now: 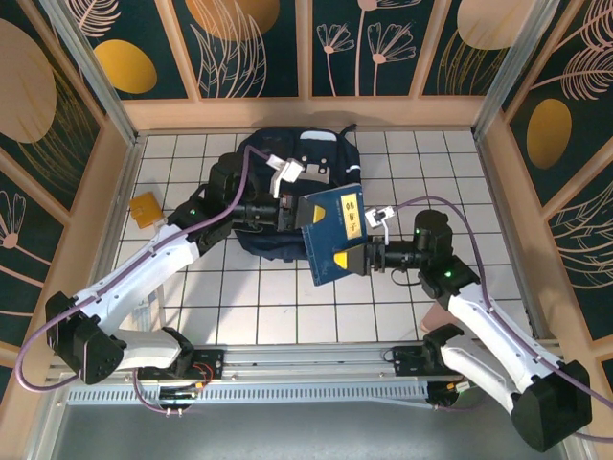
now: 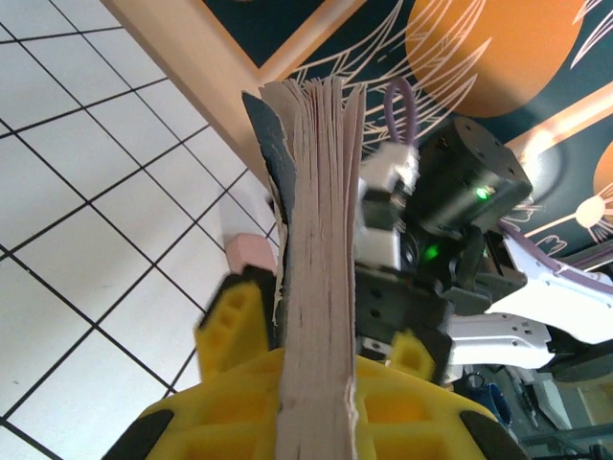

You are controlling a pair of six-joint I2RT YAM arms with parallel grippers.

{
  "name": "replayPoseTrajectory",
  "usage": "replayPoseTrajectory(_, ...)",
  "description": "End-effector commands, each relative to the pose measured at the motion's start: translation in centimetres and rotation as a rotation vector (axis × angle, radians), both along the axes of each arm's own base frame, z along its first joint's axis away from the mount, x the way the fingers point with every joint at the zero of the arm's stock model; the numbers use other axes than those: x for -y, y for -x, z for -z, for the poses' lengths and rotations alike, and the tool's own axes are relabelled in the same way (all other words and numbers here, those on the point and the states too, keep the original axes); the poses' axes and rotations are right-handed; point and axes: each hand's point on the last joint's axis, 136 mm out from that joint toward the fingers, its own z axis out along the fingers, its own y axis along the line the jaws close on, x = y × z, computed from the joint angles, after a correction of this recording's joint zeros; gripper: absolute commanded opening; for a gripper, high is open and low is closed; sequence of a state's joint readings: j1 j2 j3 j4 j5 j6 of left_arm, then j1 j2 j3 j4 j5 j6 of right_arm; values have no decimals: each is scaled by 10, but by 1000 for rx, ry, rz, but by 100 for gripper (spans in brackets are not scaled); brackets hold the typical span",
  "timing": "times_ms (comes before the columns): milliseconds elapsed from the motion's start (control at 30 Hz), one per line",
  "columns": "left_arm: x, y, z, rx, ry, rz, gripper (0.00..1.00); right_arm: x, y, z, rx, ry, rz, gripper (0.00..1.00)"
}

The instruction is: Pack the student bag

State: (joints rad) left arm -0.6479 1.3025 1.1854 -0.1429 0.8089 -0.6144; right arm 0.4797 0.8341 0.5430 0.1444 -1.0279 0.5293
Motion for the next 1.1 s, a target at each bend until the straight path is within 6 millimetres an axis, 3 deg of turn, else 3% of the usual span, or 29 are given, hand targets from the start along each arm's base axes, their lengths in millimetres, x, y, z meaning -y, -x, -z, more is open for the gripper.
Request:
replayPoseTrajectory(0,-4,-2,-19,45,72,35,0,-6,18,-21,70,-69,-104,56)
replayPoseTrajectory(167,-18,-15,-10,31,68,4,0,-7,12,-22,56,-87,-74,26)
replayPoseTrajectory(333,-34,-25,-1,26,64,-32,0,-7,5,-22,38,-92,-40,14)
replayPoseTrajectory(367,-37,-29,2,21,55,-48,4,-7,5,-21,30,-95,-40,7)
replayPoseTrajectory(400,-39,-32,5,20,48,-62,15,-8,4,-21,22,-96,-38,1)
replayPoseTrajectory(433,-42,-37,8,19,38,-86,34,-8,1,-19,9,-88,-23,0)
replayPoseTrajectory(500,-48,-45,11,37,20,-132,39,-9,-7,-16,-24,-78,12,0)
replayPoseTrajectory(567,-57,-55,14,111,-37,-200,63,-10,-15,-10,-73,-66,43,0)
replayPoseTrajectory(667,-90,-82,33,307,-270,-389,82,-5,-39,7,-182,10,177,0)
replayPoseTrajectory(733,-113,-94,51,456,-450,-446,78,7,-57,20,-254,63,292,0)
replayPoseTrajectory(800,-130,-102,81,545,-637,-428,84,22,-71,31,-301,90,379,0)
replayPoseTrajectory(833,-134,-102,101,595,-731,-355,78,30,-76,35,-315,95,412,0)
replayPoseTrajectory(933,-129,-103,147,669,-899,-130,78,50,-89,44,-360,115,496,0)
replayPoseTrajectory(1067,-114,-107,187,759,-977,126,67,78,-98,51,-368,182,598,0)
